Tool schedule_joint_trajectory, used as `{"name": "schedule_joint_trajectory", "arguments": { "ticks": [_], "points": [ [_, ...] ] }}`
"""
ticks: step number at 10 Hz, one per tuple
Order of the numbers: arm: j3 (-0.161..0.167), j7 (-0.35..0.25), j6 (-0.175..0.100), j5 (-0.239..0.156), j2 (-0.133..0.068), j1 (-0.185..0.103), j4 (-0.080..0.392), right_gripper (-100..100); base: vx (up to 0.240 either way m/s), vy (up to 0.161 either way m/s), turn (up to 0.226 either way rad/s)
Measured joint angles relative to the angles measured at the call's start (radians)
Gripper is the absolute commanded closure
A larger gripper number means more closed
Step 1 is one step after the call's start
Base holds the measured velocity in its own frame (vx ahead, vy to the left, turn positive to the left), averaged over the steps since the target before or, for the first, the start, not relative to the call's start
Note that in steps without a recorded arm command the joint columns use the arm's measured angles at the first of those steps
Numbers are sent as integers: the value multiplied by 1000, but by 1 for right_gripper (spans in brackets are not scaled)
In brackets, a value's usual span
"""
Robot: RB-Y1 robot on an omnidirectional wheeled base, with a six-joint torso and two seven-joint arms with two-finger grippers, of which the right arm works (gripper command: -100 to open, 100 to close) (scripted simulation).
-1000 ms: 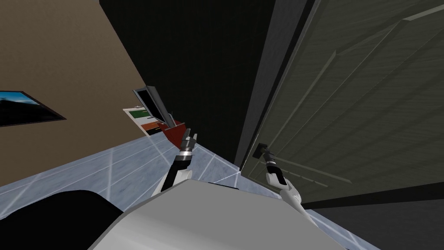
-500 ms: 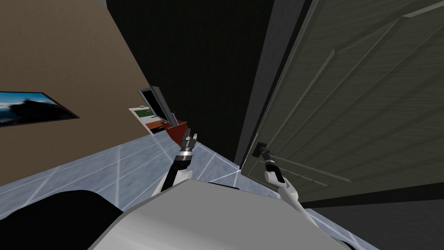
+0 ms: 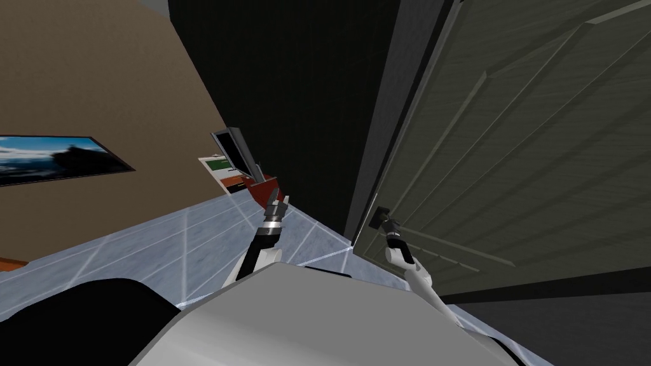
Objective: Pull the door open
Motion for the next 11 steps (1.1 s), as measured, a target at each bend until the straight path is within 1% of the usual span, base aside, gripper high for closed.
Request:
{"name": "schedule_joint_trajectory", "arguments": {
  "ticks": [1,2,3,4,6,7,8,9,11],
  "points": [
    [4,-22,11,-20,3,1,-11,100,-46,-18,44],
    [12,-44,1,-29,1,-13,15,100,-61,-26,50],
    [19,-70,-4,-48,0,-23,30,100,-87,-40,71],
    [27,-96,2,-74,1,-29,30,100,-71,-29,46],
    [42,-150,1,-105,-3,-41,46,100,-62,-16,38],
    [43,-165,9,-115,1,-33,30,100,-56,-21,31],
    [49,-186,10,-133,3,-41,38,100,-47,-19,63],
    [60,-214,-2,-141,-4,-56,69,100,-56,-26,41],
    [77,-272,-6,-182,-5,-81,97,100,-74,-22,69]
  ]
}}
